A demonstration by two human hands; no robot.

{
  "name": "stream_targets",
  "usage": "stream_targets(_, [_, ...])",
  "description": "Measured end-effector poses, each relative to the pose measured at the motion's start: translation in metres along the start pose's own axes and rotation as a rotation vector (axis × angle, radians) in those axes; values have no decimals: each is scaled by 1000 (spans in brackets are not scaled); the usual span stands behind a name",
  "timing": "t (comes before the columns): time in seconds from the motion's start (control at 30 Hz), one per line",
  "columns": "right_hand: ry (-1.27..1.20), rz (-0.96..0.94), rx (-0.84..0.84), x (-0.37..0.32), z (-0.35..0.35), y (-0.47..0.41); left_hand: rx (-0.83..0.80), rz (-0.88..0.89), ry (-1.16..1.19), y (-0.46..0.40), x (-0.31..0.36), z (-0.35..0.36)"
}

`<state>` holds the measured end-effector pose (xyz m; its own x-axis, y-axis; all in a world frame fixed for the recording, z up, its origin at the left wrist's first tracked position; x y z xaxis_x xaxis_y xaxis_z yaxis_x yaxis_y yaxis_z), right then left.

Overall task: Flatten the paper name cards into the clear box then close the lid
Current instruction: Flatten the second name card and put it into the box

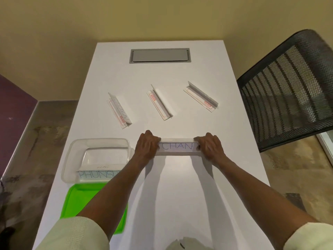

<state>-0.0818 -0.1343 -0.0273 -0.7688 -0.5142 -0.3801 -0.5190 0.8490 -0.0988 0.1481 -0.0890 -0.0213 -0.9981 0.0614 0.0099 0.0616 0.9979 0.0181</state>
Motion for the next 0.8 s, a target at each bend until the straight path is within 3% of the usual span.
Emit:
stream_targets(0.23, [-49,37,11,-32,-26,0,28,9,35,19,-16,-38])
stream_targets(0.57, [-11,-146,154,-93,-38,7,64,-47,24,49,-71,-77])
stream_targets(0.8, [-59,-168,138,-158,-33,0,128,-28,-22,86,-114,-98])
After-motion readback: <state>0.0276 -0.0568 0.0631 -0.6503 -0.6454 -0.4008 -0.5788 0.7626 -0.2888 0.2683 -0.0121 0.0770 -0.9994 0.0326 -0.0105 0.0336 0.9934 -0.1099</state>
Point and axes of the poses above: each hand's wrist, its own y-axis away from the middle knuckle, its own z-axis out of the palm, x = y × z, the point moved 7 cm from there along -y, towards the middle knuckle, and after that the axes turned 13 degrees about -y, right-handed, at the moved point
